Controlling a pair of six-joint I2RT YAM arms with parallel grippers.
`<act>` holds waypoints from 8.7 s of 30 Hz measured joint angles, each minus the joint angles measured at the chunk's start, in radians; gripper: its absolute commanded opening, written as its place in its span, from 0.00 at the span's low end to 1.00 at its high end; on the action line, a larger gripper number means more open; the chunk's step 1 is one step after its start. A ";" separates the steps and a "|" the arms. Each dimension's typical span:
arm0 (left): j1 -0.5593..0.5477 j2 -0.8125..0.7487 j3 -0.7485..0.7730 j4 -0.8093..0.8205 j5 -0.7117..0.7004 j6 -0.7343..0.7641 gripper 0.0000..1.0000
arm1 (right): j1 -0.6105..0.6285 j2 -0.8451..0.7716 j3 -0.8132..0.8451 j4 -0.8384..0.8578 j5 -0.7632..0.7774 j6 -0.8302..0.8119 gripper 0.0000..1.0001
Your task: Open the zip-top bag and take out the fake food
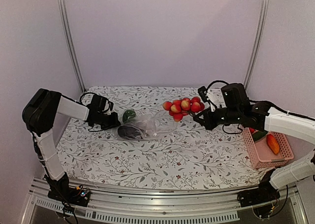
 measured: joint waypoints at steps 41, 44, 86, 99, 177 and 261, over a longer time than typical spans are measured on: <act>0.001 0.058 0.032 0.058 0.106 -0.008 0.00 | -0.292 -0.444 -0.113 -0.833 0.817 1.012 0.10; 0.002 0.058 0.032 0.058 0.107 -0.009 0.00 | -0.295 -0.444 -0.121 -0.842 0.817 1.043 0.21; 0.004 0.060 0.011 0.101 0.139 -0.040 0.00 | -0.146 0.030 -0.063 0.219 -0.227 0.342 0.48; 0.004 0.014 -0.046 0.123 0.140 -0.066 0.00 | -0.057 0.375 0.085 0.401 -0.361 0.455 0.27; -0.089 0.108 0.064 0.194 0.366 -0.031 0.00 | 0.220 0.832 0.204 0.784 -0.101 -0.443 0.71; -0.064 0.114 0.046 0.205 0.381 -0.011 0.00 | 0.264 0.951 0.371 0.648 0.054 -0.206 0.39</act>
